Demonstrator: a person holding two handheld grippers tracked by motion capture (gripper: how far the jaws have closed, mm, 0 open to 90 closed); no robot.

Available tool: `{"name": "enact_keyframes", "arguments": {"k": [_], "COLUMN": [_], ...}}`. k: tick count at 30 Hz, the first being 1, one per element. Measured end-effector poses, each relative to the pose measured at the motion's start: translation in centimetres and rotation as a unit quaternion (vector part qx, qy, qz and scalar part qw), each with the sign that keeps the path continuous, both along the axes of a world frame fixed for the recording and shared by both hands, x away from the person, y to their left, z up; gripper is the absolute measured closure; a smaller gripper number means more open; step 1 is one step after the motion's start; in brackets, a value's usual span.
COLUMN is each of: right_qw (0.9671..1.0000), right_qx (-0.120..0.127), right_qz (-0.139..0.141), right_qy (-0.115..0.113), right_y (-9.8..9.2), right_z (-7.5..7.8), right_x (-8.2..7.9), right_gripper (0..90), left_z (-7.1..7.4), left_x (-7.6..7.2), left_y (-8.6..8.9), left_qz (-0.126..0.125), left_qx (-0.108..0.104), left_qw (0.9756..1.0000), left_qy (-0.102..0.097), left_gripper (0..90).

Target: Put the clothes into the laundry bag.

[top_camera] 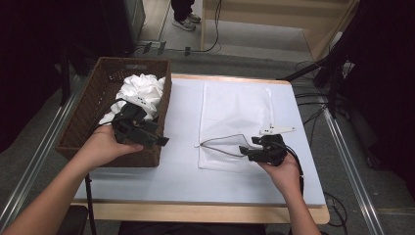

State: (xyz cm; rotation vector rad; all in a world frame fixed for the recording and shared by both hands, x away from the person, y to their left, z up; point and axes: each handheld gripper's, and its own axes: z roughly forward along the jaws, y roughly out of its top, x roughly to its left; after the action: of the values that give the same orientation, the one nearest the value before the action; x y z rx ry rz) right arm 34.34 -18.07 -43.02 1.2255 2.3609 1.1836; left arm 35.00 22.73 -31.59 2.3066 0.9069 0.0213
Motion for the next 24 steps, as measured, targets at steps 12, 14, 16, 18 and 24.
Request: {"name": "enact_keyframes", "arguments": {"k": [12,14,16,18,24], "right_qw": [1.0000,1.0000,1.0000,1.0000,1.0000], "right_qx": [0.001,0.002,0.001,0.001,0.000], "right_qz": [0.002,0.003,0.002,0.003,0.002], "right_qy": [-0.003,-0.003,-0.003,-0.002,0.000], "right_y": [0.2,0.2,0.2,0.2,0.1], "right_z": [0.0,0.0,0.0,0.0,-0.2], "right_x": [0.1,0.1,0.1,0.2,0.3], "right_gripper": [36.4,36.4,36.4,36.4,36.4], "left_z": [0.0,-0.4,-0.6,-0.8,-1.1], "left_x": [3.6,4.4,4.8,5.2,6.4], "left_y": [4.5,5.6,6.1,6.5,8.3], "left_qz": [0.053,0.064,0.073,0.088,0.094], "left_qx": [0.007,0.001,-0.003,0.005,-0.020], "left_qw": [0.9986,0.9979,0.9973,0.9961,0.9954], "left_qy": [0.001,0.009,0.009,-0.002,0.006], "left_gripper": [28.4,28.3,28.1,27.4,16.7]}}
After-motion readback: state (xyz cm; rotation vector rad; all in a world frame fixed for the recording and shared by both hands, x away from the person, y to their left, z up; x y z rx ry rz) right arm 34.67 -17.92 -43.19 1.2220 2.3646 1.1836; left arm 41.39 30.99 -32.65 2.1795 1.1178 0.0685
